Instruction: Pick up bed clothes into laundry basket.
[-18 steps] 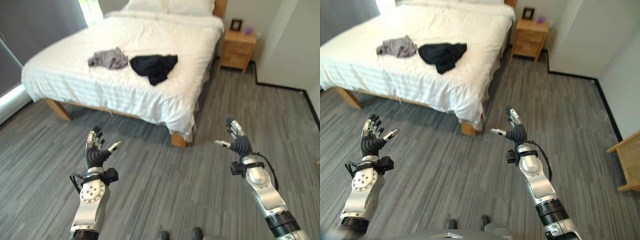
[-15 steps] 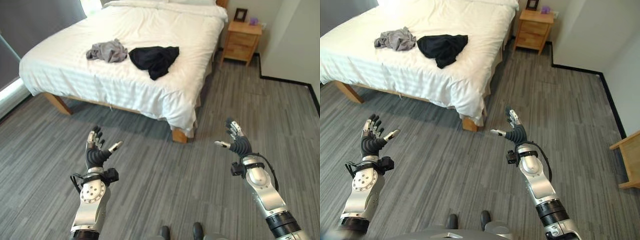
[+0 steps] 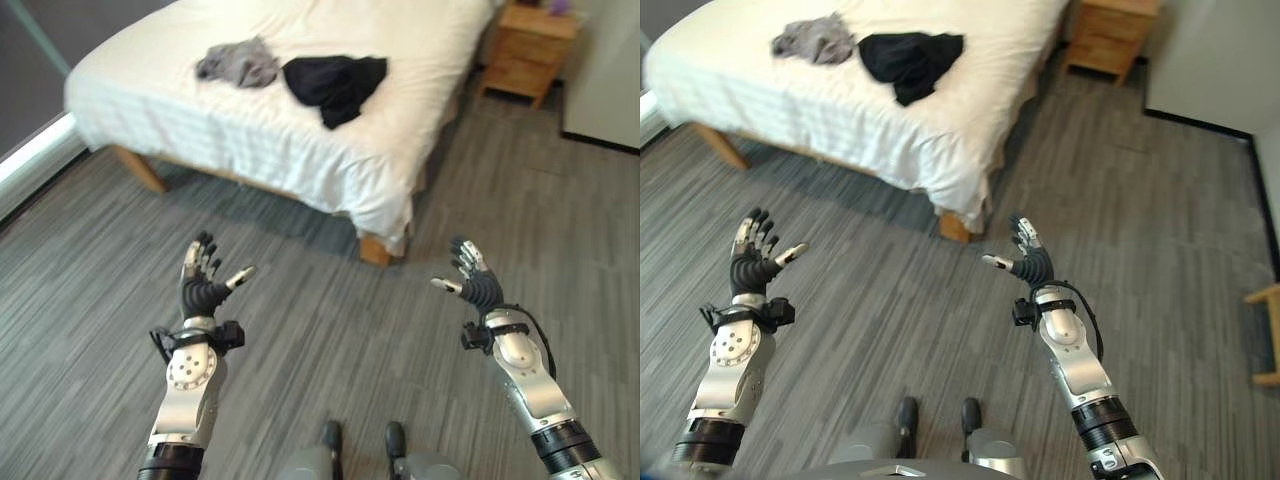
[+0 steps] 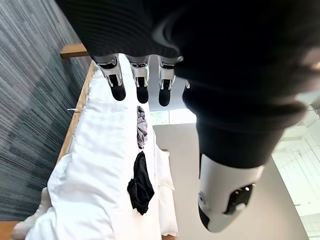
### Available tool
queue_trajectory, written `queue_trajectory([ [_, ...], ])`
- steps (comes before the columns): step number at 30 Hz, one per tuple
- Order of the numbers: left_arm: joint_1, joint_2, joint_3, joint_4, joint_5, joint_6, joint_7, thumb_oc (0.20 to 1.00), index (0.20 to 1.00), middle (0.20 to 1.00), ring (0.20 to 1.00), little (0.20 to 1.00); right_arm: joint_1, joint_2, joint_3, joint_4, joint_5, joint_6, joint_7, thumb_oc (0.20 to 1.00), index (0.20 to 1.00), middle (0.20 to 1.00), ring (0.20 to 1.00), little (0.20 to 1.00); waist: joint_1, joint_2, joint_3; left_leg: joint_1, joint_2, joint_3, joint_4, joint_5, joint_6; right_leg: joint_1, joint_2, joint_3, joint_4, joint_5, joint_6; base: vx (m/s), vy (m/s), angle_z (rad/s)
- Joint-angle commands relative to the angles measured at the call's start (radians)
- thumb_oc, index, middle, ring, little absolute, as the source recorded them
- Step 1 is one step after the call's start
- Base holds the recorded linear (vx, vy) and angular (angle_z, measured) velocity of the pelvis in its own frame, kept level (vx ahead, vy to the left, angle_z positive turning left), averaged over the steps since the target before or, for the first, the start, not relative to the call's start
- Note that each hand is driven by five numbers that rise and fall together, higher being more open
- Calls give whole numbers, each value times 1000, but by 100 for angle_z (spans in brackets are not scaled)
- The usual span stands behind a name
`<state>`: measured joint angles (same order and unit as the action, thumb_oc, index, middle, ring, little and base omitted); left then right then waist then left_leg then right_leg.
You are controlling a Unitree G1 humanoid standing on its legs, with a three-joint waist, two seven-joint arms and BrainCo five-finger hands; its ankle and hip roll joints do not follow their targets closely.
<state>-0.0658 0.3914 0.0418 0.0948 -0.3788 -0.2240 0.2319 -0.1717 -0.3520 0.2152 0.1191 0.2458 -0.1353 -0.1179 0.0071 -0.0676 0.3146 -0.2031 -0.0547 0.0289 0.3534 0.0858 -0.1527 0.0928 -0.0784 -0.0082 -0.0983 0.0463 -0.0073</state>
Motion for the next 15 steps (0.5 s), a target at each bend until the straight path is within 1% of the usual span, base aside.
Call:
queue_trajectory([
  [1,-11,51,29,-42,-44,-65,-2,1000,1000,1000,1000,1000,-27,-8,0,-43,20,-44,4,1000,1000,1000,1000,1000,8,-35,-35,-43,125,119,56,-60,1,56,-27,-7,11,-92,54,175,95,25],
  [2,-8,48,27,-45,-47,-65,-6,1000,1000,1000,1000,1000,-28,-8,2,-40,17,-43,5,1000,1000,1000,1000,1000,8,-30,-43,-26,155,164,-19,-84,21,53,-34,-21,11,-101,64,252,161,41],
  [3,2,46,27,-43,-48,-60,-11,1000,1000,1000,1000,1000,-34,-12,6,-28,12,-37,3,1000,1000,1000,1000,1000,17,-23,-51,2,169,210,-129,-62,34,54,-38,-27,11,-110,76,286,201,55],
  [4,10,49,34,-41,-47,-58,-10,1000,1000,1000,1000,1000,-46,-17,6,-22,8,-34,1,1000,1000,1000,1000,1000,27,-11,-54,3,186,234,-201,-37,36,61,-37,-36,11,-123,84,295,207,59],
  [5,13,48,37,-41,-44,-55,-10,1000,1000,1000,1000,1000,-51,-18,7,-21,7,-31,1,1000,1000,1000,1000,1000,33,-4,-57,10,191,245,-270,-7,38,66,-38,-42,11,-134,89,275,198,44],
  [6,18,42,38,-37,-40,-52,-6,1000,1000,1000,1000,1000,-53,-17,9,-11,7,-31,0,1000,1000,1000,1000,1000,43,-1,-51,-7,198,248,-308,14,37,78,-44,-55,11,-146,94,274,184,23],
  [7,28,39,43,-35,-46,-49,-12,1000,1000,1000,1000,1000,-50,-16,7,-8,0,-24,5,1000,1000,1000,1000,1000,45,11,-56,8,202,245,-349,26,39,91,-43,-69,11,-157,102,198,131,10],
  [8,28,39,43,-35,-46,-49,-12,1000,1000,1000,1000,1000,-50,-16,8,-8,0,-24,5,1000,1000,1000,1000,1000,44,10,-55,10,201,245,-351,27,39,92,-43,-70,11,-157,103,297,211,1],
  [9,34,47,42,-38,-41,-41,-17,1000,1000,1000,1000,1000,-42,-8,9,-9,-18,-19,8,1000,1000,1000,1000,1000,44,16,-65,38,192,240,-393,48,50,117,-53,-81,11,-163,111,291,212,-1],
  [10,28,51,35,-39,-38,-36,-19,1000,1000,1000,1000,1000,-41,-1,13,-7,-22,-21,8,1000,1000,1000,1000,1000,45,8,-68,57,173,231,-408,47,61,131,-66,-83,11,-153,117,292,212,1],
  [11,28,52,35,-39,-38,-36,-19,1000,1000,1000,1000,1000,-42,0,13,-7,-22,-21,8,1000,1000,1000,1000,1000,44,7,-67,58,172,231,-409,47,61,133,-67,-84,11,-153,117,258,139,0],
  [12,18,64,26,-43,-29,-22,-31,1000,1000,1000,1000,1000,-34,21,17,-2,-30,-17,10,1000,1000,1000,1000,1000,46,-1,-70,104,154,231,-420,26,81,113,-88,-95,114,-128,136,163,82,5],
  [13,18,65,26,-44,-29,-21,-31,1000,1000,1000,1000,1000,-34,22,17,-2,-31,-17,11,1000,1000,1000,1000,1000,47,-2,-68,106,153,232,-420,25,82,110,-90,-94,124,-134,138,297,159,30],
  [14,-8,87,3,-34,-24,-5,-31,1000,1000,1000,1000,1000,-37,43,28,6,-33,-13,13,1000,1000,1000,1000,1000,34,-13,-43,162,142,233,-427,-3,100,30,-102,-85,323,-67,176,173,140,44],
  [15,-20,93,-2,-33,-29,-2,-30,1000,1000,1000,1000,1000,-40,51,29,5,-32,-9,12,1000,1000,1000,1000,1000,24,-4,-27,177,151,232,-434,-4,108,-23,-96,-70,419,-13,186,232,186,44],
])
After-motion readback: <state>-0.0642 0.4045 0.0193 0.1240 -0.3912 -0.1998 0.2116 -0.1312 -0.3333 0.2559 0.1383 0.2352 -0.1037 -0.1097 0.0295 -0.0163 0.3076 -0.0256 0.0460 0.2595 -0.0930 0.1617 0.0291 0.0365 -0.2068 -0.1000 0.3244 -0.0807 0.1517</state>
